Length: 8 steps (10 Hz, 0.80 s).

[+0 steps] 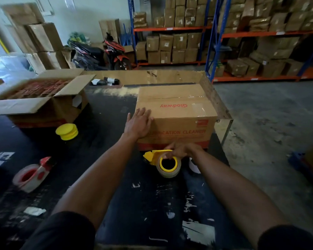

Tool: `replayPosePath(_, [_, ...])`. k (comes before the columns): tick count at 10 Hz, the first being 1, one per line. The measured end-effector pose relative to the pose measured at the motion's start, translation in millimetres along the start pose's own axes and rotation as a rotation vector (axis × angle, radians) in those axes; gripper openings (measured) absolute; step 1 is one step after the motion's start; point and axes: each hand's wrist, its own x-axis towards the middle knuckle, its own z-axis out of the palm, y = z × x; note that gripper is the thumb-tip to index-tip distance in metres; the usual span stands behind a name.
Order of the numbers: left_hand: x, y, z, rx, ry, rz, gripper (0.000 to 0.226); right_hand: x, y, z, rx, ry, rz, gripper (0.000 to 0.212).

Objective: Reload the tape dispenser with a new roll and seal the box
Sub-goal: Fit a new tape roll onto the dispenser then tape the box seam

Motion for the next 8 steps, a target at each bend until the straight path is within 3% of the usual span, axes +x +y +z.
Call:
replayPosePath(2, [7,-2,-11,0.011,-0.172,-0.023,0.064,31,7,29,0.007,0.089,-0.021,0.03])
replayPosePath(4, [8,-3,-12,0.019,-0.263,-0.036,0.071,36,1,31,0.01,0.14,-0.038,0.048])
replayPosePath(6, [4,-2,-9,0.0,-0.247,-0.034,0.075,35,16,42,-0.025,0.229,-0.128,0.058])
replayPosePath(7, [1,-4,-8,-0.015,-0.207,-0.026,0.072,9,9,37,-0.128,0.284,-0.182,0.053])
replayPosePath(8, [-5,5,-7,-0.022,-0.201,-0.044,0.074,-9,17,43,-0.354,0.429,-0.234,0.064])
